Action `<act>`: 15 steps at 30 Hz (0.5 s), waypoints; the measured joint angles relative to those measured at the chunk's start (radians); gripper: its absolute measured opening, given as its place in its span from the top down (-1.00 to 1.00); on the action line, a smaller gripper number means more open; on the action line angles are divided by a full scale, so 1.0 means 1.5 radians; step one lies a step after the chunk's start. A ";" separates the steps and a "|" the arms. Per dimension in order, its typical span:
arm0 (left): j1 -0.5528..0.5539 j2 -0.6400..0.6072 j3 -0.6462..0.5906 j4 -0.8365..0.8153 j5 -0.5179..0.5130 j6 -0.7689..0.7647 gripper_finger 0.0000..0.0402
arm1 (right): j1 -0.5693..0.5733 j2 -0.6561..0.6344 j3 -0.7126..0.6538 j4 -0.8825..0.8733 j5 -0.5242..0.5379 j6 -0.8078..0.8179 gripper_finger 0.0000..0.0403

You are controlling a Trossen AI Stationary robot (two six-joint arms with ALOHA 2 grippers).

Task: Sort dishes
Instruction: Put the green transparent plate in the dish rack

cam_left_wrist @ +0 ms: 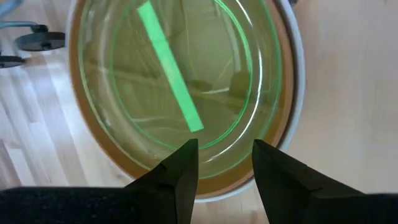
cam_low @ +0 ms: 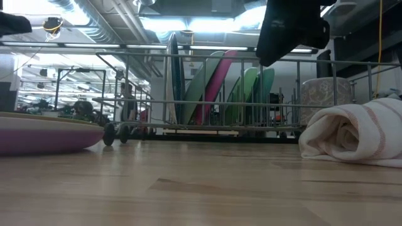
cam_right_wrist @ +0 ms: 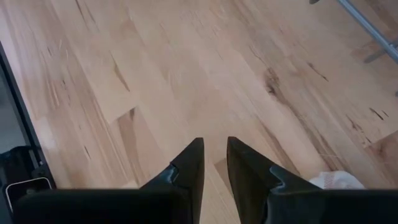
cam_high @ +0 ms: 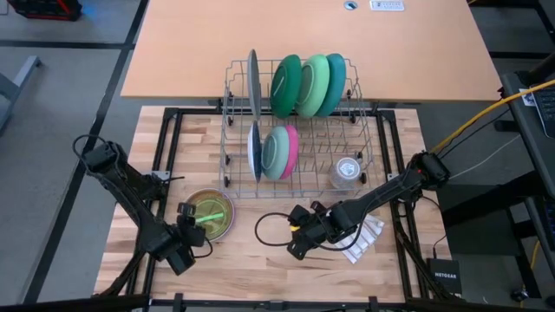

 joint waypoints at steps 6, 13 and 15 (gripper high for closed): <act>0.000 0.048 0.000 0.004 0.000 0.004 0.30 | 0.000 0.000 0.000 0.000 0.000 0.000 0.63; 0.000 0.061 0.000 -0.001 0.000 -0.006 0.30 | 0.000 0.000 0.000 0.000 0.000 -0.001 0.63; 0.000 0.059 0.000 -0.007 0.000 -0.019 0.30 | 0.000 0.000 0.000 0.000 0.001 -0.001 0.63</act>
